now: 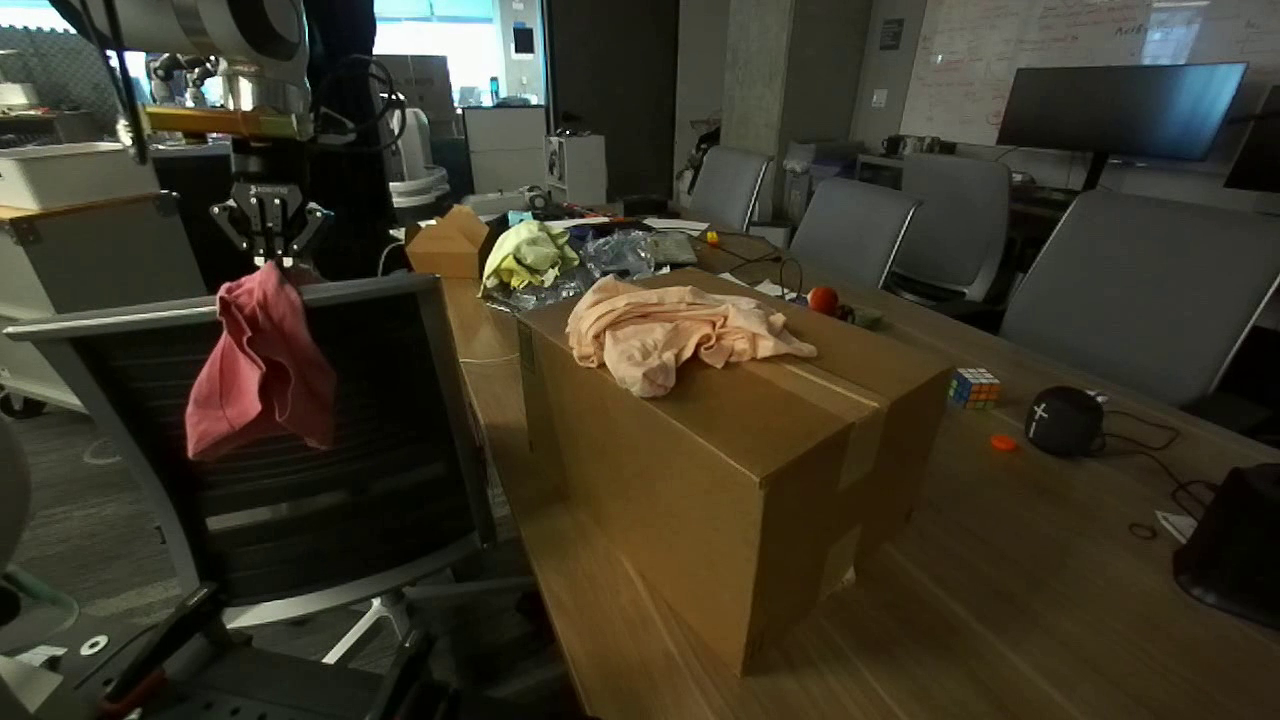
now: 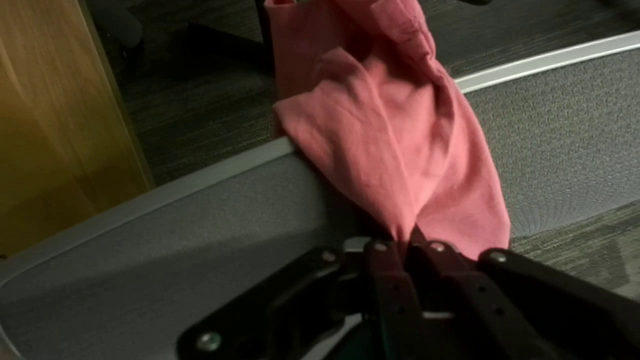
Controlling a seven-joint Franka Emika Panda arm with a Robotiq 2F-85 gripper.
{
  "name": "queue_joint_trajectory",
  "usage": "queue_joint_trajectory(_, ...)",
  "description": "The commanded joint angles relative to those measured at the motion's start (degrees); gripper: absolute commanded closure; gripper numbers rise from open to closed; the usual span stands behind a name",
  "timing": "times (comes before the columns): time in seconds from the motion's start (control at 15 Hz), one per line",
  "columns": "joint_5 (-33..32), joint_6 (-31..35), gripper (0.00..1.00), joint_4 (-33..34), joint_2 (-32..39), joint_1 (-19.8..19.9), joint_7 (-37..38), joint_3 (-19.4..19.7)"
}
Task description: Place the t-shirts on the brown box
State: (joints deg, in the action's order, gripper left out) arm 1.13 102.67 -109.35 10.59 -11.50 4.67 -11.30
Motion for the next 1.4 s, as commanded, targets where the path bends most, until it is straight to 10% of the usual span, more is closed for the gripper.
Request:
queue_joint_trajectory(0.0, -1.6, 0.4, 0.92, 0.5, -1.1, 0.3, 2.7, 1.4)
queue_joint_trajectory(1.33, -12.1, 0.8, 0.91, 5.1, -8.1, 8.5, 25.7, 11.4)
